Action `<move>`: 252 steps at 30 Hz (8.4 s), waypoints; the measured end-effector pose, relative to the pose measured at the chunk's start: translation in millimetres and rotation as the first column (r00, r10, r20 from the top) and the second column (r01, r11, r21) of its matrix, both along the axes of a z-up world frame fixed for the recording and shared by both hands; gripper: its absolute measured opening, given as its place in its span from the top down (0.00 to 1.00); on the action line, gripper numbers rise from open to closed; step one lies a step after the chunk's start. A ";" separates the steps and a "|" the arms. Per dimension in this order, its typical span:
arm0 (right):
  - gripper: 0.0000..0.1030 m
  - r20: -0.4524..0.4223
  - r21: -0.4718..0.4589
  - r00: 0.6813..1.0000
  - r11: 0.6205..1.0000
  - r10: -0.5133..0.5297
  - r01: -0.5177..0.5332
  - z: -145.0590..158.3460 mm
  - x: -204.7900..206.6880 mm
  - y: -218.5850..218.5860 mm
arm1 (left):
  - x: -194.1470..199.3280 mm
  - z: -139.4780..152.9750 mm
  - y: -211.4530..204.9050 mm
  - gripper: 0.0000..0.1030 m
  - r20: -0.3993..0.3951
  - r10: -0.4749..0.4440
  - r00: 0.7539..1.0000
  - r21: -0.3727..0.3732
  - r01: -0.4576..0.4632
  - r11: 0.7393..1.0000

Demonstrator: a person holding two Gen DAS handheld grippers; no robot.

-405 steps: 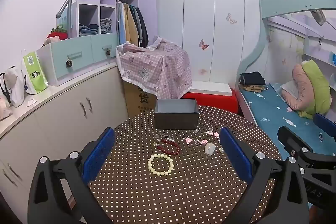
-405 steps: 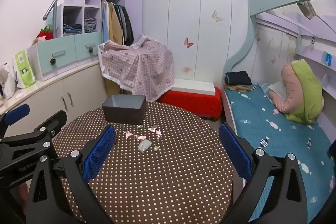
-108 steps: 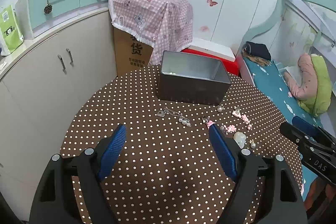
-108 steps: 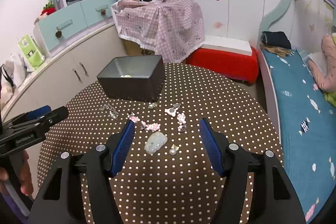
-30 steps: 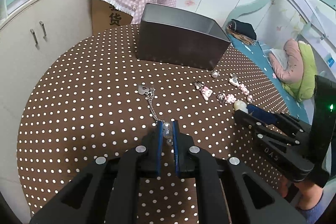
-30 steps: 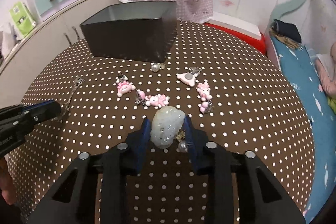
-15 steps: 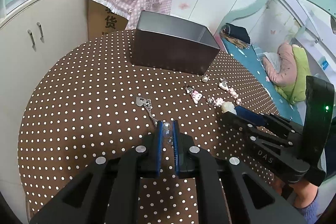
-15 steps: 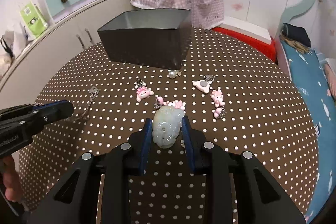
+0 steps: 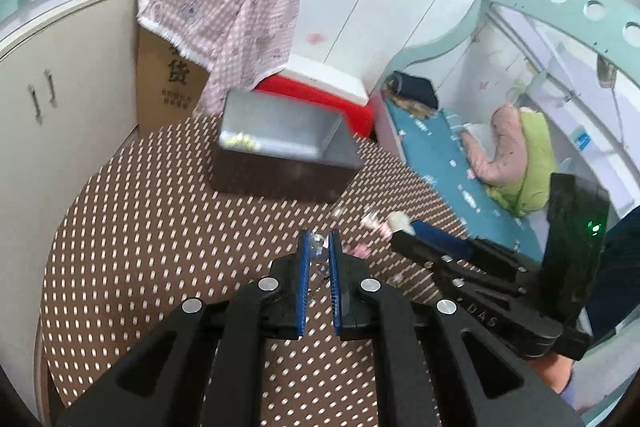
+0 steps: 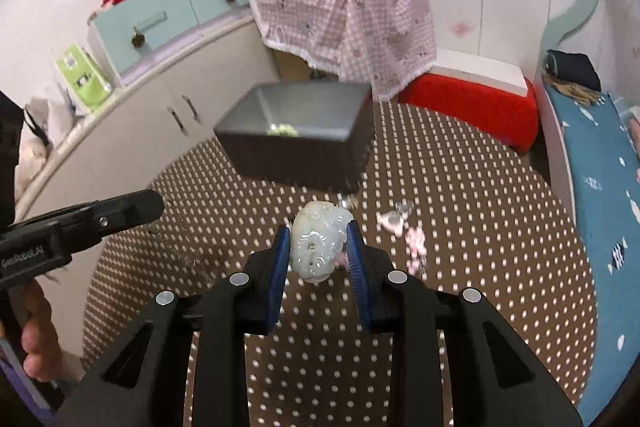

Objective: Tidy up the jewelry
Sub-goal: 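Lower the chain and jade pendant into the grey box and release both, then grasp a pink cartoon charm with the left gripper, then grasp another pink charm with the right gripper, then carry both charms over the grey box and open both grippers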

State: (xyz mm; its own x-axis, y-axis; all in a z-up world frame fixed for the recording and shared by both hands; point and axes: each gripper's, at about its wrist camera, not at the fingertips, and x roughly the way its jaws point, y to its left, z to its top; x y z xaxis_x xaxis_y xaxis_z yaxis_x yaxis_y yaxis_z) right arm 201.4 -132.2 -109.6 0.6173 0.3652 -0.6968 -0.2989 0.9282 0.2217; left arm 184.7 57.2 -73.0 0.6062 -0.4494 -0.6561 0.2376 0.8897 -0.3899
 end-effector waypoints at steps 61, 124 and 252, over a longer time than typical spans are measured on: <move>0.48 0.041 -0.007 0.998 0.999 -0.041 0.041 43.7 91.1 17.9 | 81.4 37.8 4.0 0.35 0.094 0.183 0.979 0.138 -0.195 0.971; 0.48 -0.066 -0.036 0.997 0.998 -0.046 0.044 -52.3 -0.3 -18.1 | 54.1 -85.0 -47.3 0.87 -0.151 0.082 0.985 0.243 -0.044 0.969; 0.78 -0.095 0.008 0.993 0.998 0.067 -0.067 -16.7 138.1 49.2 | 145.1 -38.0 -1.8 0.66 -0.151 0.094 0.984 0.070 -0.084 0.994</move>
